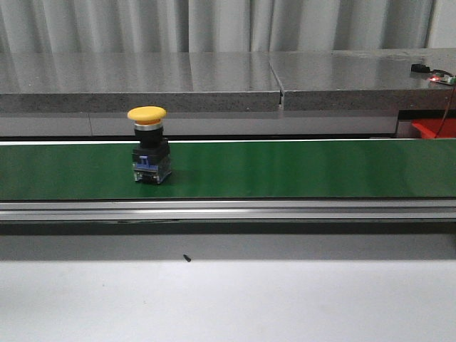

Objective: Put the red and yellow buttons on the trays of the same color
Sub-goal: 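Set the red button on the belt and open the left gripper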

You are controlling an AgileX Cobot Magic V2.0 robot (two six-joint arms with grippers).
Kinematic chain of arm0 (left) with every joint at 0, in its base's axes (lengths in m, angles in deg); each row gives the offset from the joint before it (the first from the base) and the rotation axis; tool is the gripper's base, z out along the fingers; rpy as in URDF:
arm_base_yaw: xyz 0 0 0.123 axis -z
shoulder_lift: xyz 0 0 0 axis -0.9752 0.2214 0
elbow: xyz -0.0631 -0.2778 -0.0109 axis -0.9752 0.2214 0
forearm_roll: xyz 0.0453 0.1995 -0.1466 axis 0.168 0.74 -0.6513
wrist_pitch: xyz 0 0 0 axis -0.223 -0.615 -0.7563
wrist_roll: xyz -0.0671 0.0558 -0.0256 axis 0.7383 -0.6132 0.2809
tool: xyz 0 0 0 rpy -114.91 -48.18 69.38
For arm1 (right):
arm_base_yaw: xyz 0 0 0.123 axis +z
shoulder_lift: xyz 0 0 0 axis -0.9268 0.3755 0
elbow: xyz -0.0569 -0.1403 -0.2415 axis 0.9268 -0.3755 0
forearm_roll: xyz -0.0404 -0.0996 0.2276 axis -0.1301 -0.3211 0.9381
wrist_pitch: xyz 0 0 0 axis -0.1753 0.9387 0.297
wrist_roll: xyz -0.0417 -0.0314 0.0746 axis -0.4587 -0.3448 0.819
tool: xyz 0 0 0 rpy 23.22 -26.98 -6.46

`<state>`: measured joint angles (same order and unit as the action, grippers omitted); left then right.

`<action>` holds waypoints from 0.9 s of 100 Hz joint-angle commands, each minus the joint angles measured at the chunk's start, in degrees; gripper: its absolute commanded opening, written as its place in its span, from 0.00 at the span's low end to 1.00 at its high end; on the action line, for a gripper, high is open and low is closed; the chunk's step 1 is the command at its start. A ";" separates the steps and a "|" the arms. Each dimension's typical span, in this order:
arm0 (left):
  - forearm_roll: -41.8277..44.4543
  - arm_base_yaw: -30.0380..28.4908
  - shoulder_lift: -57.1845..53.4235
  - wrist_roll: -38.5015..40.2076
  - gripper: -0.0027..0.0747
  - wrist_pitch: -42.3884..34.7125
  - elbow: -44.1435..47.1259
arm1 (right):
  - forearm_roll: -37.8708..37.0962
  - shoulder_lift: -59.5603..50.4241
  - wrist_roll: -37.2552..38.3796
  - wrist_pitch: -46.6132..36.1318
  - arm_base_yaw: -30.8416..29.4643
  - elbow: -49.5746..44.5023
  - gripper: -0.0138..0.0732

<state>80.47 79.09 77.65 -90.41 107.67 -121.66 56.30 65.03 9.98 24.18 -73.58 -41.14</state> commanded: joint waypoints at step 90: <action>-0.87 2.16 -41.16 1.47 0.01 0.38 23.36 | -0.08 -1.14 -0.62 -5.10 -0.09 0.81 0.09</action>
<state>80.20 80.77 37.12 -90.27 110.87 -97.42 56.30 65.03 9.98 24.18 -73.58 -41.14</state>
